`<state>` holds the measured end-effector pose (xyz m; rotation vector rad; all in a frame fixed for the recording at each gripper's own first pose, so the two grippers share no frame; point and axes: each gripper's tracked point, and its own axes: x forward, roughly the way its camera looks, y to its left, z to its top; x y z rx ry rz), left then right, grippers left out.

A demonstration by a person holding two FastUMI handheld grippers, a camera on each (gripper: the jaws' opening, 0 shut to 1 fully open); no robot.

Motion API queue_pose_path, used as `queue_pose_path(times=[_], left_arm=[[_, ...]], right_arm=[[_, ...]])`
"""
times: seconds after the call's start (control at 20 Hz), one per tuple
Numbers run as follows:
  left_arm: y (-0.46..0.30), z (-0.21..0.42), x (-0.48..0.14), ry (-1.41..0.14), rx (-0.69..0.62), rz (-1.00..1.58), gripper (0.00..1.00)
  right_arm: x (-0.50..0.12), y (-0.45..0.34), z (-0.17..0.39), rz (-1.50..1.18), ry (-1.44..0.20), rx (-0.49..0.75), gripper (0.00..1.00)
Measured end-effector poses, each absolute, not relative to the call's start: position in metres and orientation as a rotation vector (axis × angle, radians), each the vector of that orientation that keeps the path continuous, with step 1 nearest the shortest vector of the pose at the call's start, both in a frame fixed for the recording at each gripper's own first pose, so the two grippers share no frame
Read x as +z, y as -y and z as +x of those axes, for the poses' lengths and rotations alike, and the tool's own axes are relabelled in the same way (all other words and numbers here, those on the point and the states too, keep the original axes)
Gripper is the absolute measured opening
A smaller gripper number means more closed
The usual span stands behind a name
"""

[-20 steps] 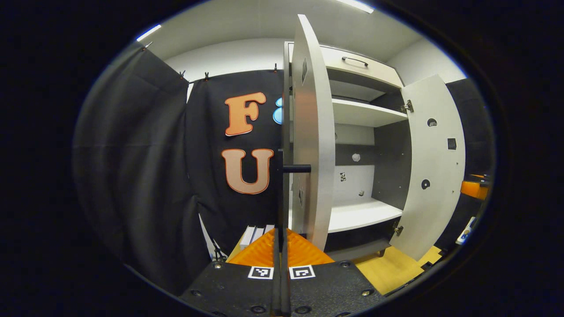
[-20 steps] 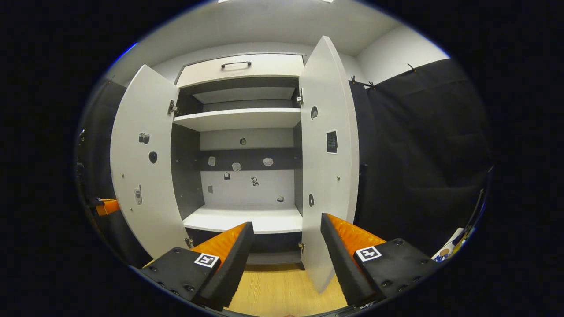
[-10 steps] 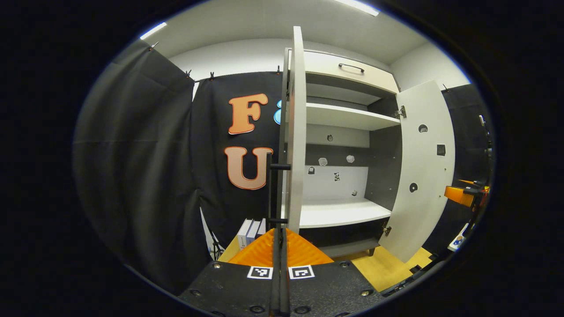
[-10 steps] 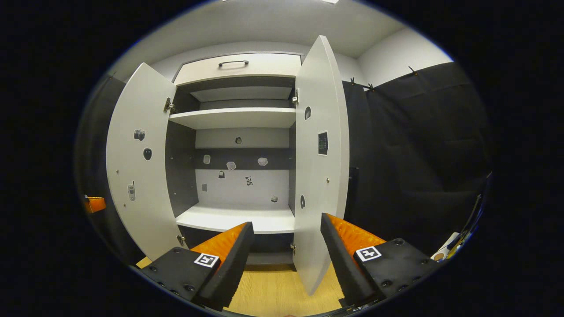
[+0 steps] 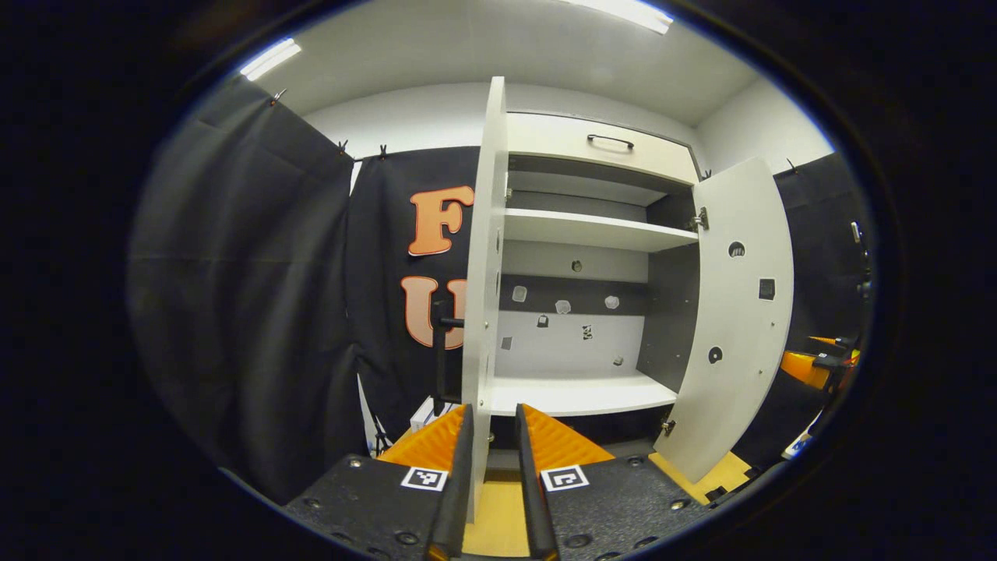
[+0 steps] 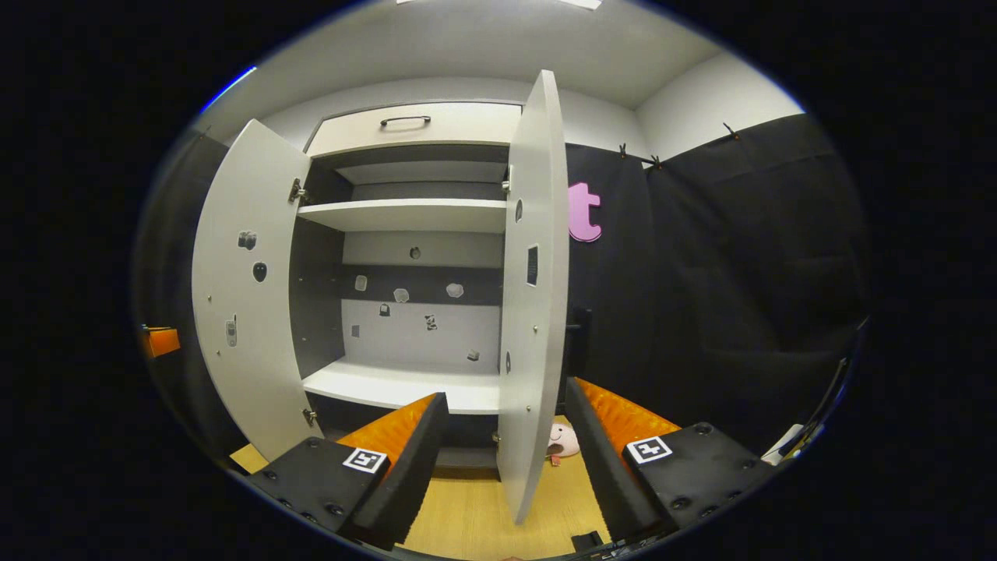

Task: Open the right door of the double-door shoe cabinet with the right hand, and open the left door with the left hand.

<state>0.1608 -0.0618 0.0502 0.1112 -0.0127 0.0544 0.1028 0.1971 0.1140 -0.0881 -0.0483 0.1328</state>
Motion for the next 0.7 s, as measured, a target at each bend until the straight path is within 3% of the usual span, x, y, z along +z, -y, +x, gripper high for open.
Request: queue_pose_path(times=[0.05, 0.1, 0.15, 0.2, 0.3, 0.35, 0.5, 0.6, 0.65, 0.7], left_arm=[[0.065, 0.163, 0.051, 0.020, 0.058, 0.110, 0.34], [0.072, 0.163, 0.051, 0.025, 0.060, 0.107, 0.46], [0.079, 0.163, 0.050, 0.027, 0.059, 0.101, 0.65], [0.087, 0.162, 0.050, 0.026, 0.060, 0.096, 0.66], [0.096, 0.159, 0.053, 0.031, 0.056, 0.088, 0.84], [0.103, 0.159, 0.054, 0.034, 0.058, 0.088, 0.77], [0.118, 0.156, 0.054, 0.046, 0.066, 0.091, 0.87], [0.125, 0.158, 0.055, 0.049, 0.074, 0.094, 0.85], [0.126, 0.159, 0.055, 0.049, 0.079, 0.095, 0.85], [0.129, 0.159, 0.055, 0.048, 0.083, 0.096, 0.85]], right_arm=[[0.114, -0.189, 0.102, -0.094, 0.046, 0.128, 0.97], [0.113, -0.182, 0.100, -0.098, 0.045, 0.124, 0.89], [0.112, -0.177, 0.098, -0.100, 0.041, 0.125, 0.89], [0.112, -0.172, 0.097, -0.100, 0.038, 0.127, 0.89], [0.112, -0.162, 0.095, -0.097, 0.035, 0.129, 0.89], [0.111, -0.157, 0.093, -0.097, 0.033, 0.131, 0.89], [0.112, -0.146, 0.090, -0.106, 0.028, 0.141, 0.89], [0.111, -0.140, 0.091, -0.112, 0.024, 0.145, 0.89], [0.110, -0.137, 0.092, -0.108, 0.020, 0.148, 0.96], [0.109, -0.135, 0.093, -0.102, 0.016, 0.152, 0.96]])
